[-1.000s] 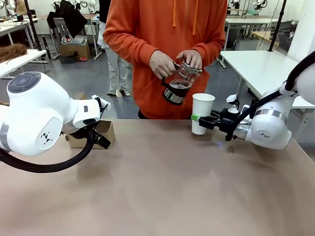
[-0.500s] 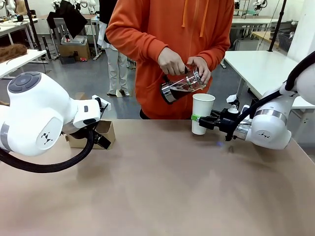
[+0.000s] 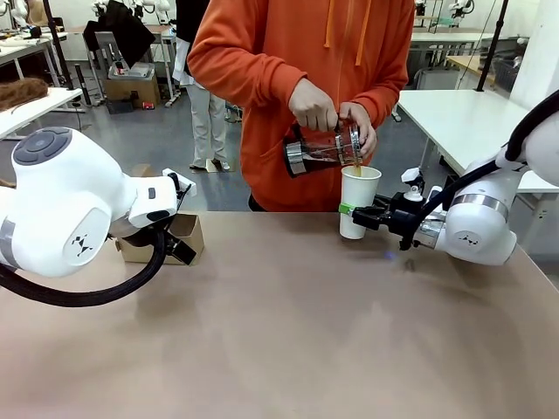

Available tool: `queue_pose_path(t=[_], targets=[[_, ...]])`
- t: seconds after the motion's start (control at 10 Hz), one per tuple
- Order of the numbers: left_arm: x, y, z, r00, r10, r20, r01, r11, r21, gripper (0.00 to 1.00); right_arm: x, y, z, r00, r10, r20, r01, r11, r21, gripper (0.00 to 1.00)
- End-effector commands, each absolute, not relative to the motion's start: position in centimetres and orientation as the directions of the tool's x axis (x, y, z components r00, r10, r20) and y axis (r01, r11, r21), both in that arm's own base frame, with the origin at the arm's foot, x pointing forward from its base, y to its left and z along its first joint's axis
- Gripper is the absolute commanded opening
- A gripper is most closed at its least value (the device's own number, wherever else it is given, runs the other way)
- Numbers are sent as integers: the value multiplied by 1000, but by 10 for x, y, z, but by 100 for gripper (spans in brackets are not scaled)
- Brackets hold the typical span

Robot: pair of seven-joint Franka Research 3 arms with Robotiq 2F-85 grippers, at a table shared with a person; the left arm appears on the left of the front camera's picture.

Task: Pour a drink into a cup and package it in a carrier.
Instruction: When a person places the Paper Cup Lid on the 600 ml Paper Cup , lift the 600 ml Paper Cup.

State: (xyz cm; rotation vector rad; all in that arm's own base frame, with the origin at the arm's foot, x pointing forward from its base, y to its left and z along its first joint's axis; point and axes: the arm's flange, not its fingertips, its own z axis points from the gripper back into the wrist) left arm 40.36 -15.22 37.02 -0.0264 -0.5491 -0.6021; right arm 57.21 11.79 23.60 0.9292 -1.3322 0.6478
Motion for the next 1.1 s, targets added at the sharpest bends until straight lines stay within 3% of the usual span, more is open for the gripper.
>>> queue_pose_path(t=[0.0, 1.0], targets=[[403, -152, 371, 686, -529, 499, 544, 829, 131, 100, 572, 119, 238, 154, -113, 981, -841, 506, 191, 81], [403, -152, 371, 686, -529, 499, 544, 829, 131, 100, 572, 119, 238, 154, -113, 981, -841, 506, 191, 81]])
